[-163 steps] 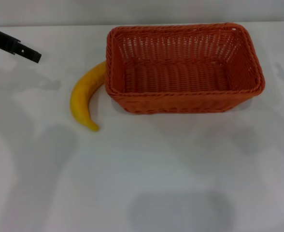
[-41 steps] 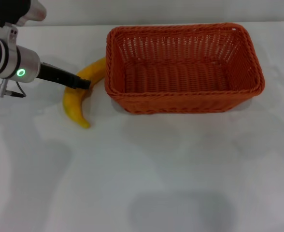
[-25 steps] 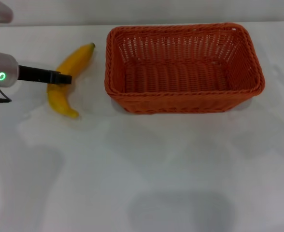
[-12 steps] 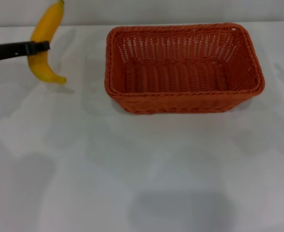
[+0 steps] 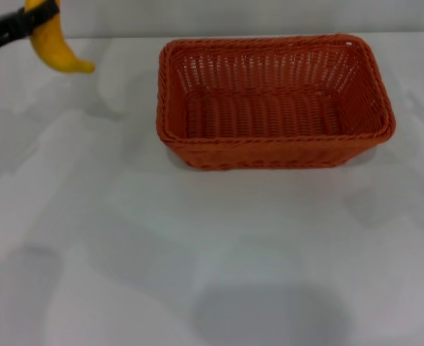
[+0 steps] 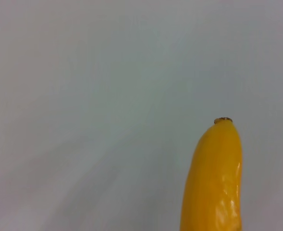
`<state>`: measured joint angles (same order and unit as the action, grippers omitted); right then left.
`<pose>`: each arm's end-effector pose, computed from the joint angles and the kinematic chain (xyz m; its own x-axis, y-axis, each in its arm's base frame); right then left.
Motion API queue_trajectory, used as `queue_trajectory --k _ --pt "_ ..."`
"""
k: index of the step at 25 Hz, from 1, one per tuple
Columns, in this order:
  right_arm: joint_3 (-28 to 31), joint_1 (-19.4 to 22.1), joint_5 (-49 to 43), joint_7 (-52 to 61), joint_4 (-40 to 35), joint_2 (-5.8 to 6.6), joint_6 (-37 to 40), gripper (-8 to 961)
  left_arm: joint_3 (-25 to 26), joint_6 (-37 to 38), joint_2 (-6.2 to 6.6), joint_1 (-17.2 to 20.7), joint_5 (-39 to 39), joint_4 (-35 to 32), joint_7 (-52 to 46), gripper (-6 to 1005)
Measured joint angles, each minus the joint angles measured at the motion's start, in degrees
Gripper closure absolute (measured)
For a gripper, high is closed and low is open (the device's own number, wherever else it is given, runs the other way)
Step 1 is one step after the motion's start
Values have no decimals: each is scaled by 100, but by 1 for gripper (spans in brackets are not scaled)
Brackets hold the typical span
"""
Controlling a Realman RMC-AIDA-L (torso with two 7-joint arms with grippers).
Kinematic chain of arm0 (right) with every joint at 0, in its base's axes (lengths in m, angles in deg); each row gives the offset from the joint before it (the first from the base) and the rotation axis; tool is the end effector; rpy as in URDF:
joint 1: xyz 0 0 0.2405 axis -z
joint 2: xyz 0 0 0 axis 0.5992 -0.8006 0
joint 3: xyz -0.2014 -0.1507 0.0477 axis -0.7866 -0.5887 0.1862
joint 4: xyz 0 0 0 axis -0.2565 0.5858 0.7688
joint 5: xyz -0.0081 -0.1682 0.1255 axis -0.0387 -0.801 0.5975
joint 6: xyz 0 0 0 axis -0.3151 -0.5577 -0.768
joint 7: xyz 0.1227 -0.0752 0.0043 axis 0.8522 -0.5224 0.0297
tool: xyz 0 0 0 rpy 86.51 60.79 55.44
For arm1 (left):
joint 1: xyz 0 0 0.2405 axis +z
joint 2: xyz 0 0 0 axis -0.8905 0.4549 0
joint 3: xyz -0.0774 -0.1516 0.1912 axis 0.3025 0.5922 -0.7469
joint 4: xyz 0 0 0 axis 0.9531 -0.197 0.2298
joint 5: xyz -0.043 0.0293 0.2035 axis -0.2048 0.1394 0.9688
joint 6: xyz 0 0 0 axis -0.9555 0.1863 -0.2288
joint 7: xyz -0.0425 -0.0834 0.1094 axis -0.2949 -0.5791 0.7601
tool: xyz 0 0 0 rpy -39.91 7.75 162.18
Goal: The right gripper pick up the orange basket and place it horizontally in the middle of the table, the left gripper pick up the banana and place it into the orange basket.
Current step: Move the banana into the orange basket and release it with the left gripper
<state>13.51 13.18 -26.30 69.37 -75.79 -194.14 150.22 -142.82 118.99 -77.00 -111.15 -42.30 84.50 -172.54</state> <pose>0.3007 0.3430 0.1013 0.5330 0.2672 -0.8028 -0.6567 -0.4677 -0.5916 -0.2831 0.4158 0.0815 0.4208 0.3636 0.8311 0.8807 -0.3832 -0.2783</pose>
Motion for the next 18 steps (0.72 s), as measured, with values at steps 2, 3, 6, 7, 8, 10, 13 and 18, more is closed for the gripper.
queue_trajectory --k 2,3,6,7,8,10,13,18 --pt "0 -8 -3 -3 -1 -3 -14 148 0 306 9 -2 -176 1 39 503" --pt "0 -9 -3 -8 -1 -5 -15 148 0 459 13 -15 -259 -5 40 503" --pt "0 -10 -5 -22 17 -9 -16 148 0 885 16 -92 -477 -44 72 503" --pt "0 -10 -5 -26 29 -11 -15 148 0 1034 14 -133 -538 -60 89 503" --pt "0 -10 -5 -34 32 -13 -11 148 0 1171 4 -173 -584 -88 112 503" --pt "0 -7 -5 -43 38 -17 -2 148 0 1350 -4 -238 -650 -211 193 503" --pt "0 11 -5 -49 45 -24 20 148 0 1418 17 -315 -719 -667 457 503" --pt "0 25 -4 -60 49 -30 50 148 0 1392 1 -438 -605 -1027 749 504"
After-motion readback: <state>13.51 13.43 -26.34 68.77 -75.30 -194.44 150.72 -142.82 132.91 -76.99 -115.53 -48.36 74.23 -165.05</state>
